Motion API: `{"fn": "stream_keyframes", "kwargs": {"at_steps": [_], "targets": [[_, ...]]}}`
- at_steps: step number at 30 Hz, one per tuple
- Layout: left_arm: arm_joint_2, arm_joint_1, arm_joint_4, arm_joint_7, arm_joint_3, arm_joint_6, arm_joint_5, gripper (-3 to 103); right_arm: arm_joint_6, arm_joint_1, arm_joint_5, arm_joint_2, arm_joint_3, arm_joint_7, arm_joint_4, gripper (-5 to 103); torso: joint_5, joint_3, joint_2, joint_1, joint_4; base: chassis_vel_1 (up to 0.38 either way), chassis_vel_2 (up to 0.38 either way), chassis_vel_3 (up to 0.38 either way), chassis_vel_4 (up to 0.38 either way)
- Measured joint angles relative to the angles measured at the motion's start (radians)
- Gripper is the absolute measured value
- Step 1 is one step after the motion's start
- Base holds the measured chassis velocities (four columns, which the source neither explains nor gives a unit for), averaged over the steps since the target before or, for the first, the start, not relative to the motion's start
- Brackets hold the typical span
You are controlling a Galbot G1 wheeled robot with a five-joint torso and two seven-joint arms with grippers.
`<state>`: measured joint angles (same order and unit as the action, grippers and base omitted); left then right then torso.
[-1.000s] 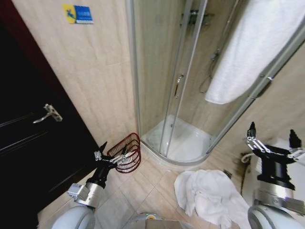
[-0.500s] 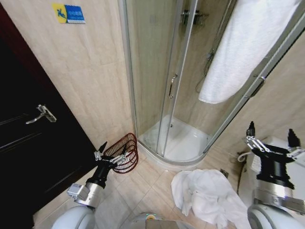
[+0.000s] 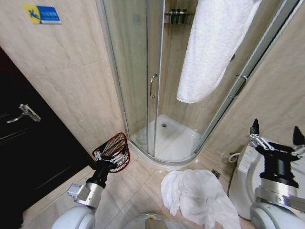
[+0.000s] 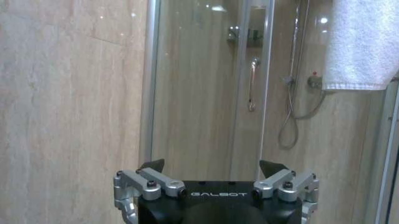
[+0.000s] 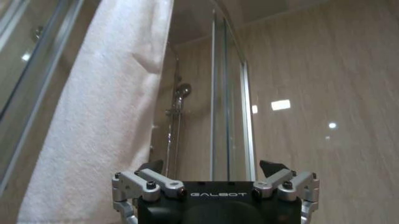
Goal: Discard the used towel into the hamper.
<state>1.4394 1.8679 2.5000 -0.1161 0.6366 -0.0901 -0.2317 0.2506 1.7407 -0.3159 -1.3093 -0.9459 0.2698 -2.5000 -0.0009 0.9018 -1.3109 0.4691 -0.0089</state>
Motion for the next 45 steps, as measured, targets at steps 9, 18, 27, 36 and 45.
{"fn": "stream_keyframes", "kwargs": {"at_steps": [9,18,27,36,45], "targets": [[0.000,0.000,0.000,0.000,0.000,0.000,0.000,99,-0.008,-0.014,-0.083,0.061,-0.024,0.001,0.000,100,0.0010,0.000,0.000,0.000,0.0002,0.042,0.042,-0.031,0.000],[0.000,0.000,0.000,0.000,0.000,0.000,0.000,99,-0.034,-0.081,-0.182,0.162,-0.090,0.008,0.000,100,0.0007,0.000,0.000,0.000,0.0003,0.033,0.041,0.056,0.071],[0.000,0.000,0.000,0.000,0.000,0.000,0.000,99,-0.040,-0.110,-0.201,0.217,-0.134,0.037,0.000,100,0.0011,0.000,0.000,0.000,0.0000,0.104,0.106,0.087,0.084],[0.000,0.000,0.000,0.000,0.000,0.000,0.000,99,-0.071,-0.154,-0.307,0.325,-0.263,0.071,0.000,100,0.0011,0.000,0.000,0.000,0.0006,0.100,0.103,0.102,0.107],[0.000,0.000,0.000,0.000,0.000,0.000,0.000,99,-0.092,-0.198,-0.484,0.525,-0.477,0.049,0.051,100,0.0013,0.000,0.000,0.000,0.0000,0.000,0.000,0.000,0.000]]}}
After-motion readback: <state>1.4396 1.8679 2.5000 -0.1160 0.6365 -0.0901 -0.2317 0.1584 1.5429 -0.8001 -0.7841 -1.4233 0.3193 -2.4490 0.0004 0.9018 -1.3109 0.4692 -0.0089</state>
